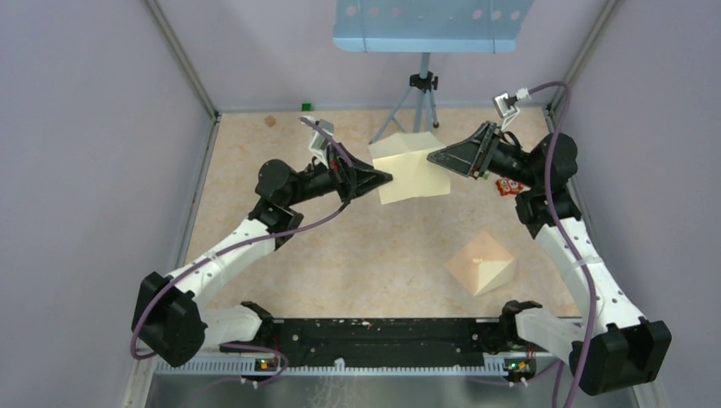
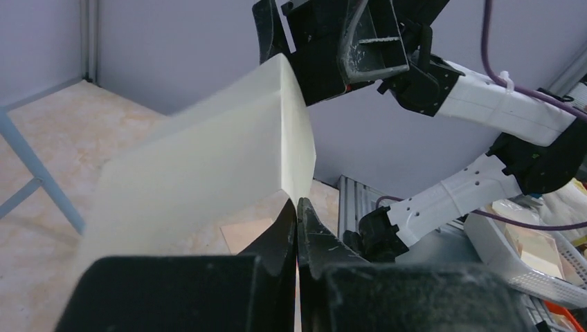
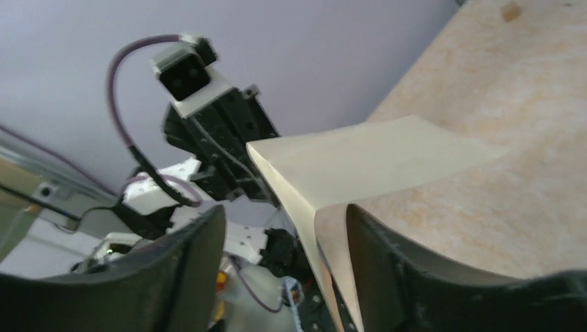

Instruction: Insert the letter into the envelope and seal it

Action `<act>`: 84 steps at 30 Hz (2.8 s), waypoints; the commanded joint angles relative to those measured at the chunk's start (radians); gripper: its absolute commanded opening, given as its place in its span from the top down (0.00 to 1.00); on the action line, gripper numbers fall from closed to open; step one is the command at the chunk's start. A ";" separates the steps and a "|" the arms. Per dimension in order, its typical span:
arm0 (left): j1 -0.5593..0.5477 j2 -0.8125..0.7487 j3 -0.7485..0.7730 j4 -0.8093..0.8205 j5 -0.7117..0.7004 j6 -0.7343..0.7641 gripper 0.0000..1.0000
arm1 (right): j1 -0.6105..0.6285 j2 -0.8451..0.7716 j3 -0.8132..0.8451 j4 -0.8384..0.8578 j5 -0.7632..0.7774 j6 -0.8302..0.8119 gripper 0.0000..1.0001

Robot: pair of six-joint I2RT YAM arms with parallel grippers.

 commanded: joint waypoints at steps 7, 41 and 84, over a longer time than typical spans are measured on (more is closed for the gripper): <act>0.008 -0.098 0.213 -0.656 -0.038 0.547 1.00 | 0.009 -0.097 0.141 -0.501 0.383 -0.517 0.12; 0.008 -0.099 0.364 -0.842 0.036 0.507 1.00 | 0.150 -0.011 0.104 -0.319 -0.083 -0.739 0.60; 0.200 -0.066 0.308 -0.363 0.327 0.054 0.06 | 0.211 0.039 0.218 0.066 -0.140 -0.459 1.00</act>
